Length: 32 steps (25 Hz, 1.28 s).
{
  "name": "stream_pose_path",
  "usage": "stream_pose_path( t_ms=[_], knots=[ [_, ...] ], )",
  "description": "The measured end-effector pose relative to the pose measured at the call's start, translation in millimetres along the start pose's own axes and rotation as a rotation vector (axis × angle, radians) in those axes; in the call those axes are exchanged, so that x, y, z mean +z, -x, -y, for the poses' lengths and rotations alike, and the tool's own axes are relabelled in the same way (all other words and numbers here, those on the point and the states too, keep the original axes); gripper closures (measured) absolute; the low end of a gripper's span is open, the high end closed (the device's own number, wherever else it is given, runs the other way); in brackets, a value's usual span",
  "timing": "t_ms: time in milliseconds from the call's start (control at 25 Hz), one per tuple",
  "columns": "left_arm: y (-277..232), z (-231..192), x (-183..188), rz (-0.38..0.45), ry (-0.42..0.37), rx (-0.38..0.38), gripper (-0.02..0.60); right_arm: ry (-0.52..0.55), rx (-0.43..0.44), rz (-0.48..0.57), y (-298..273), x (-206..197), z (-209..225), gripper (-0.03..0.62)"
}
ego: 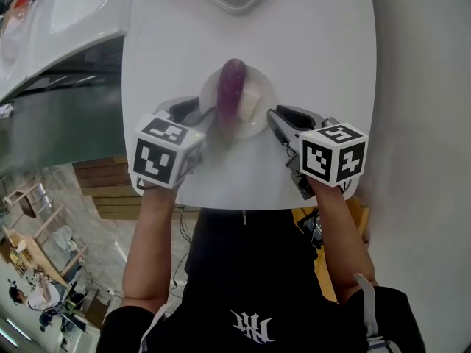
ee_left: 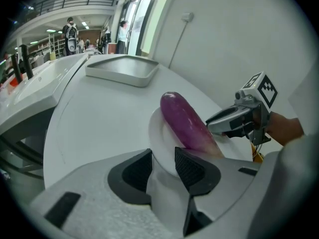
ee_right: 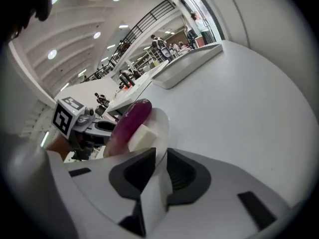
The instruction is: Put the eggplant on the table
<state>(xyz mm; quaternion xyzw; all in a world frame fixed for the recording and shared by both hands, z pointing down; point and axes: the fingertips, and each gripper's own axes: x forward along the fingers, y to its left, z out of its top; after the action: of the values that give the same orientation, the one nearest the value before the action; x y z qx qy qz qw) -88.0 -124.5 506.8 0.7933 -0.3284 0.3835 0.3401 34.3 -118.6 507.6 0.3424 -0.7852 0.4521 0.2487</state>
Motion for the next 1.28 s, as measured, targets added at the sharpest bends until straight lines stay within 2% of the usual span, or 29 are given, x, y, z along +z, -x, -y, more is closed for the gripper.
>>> stream_pose_path(
  t_ms=[720, 1000, 1280],
  knots=[
    [0.4, 3.1, -1.4, 0.006, -0.024, 0.018, 0.445, 0.487, -0.229, -0.049, 2.3, 5.4, -8.7, 0.508],
    [0.4, 1.8, -4.2, 0.058, -0.01, 0.008, 0.443, 0.569, -0.258, -0.049, -1.2, 3.6, -9.5, 0.514],
    [7.9, -8.9, -10.0, 0.136, -0.016, 0.039, 0.443, 0.656, -0.286, -0.039, -8.5, 8.0, -16.4, 0.528]
  ],
)
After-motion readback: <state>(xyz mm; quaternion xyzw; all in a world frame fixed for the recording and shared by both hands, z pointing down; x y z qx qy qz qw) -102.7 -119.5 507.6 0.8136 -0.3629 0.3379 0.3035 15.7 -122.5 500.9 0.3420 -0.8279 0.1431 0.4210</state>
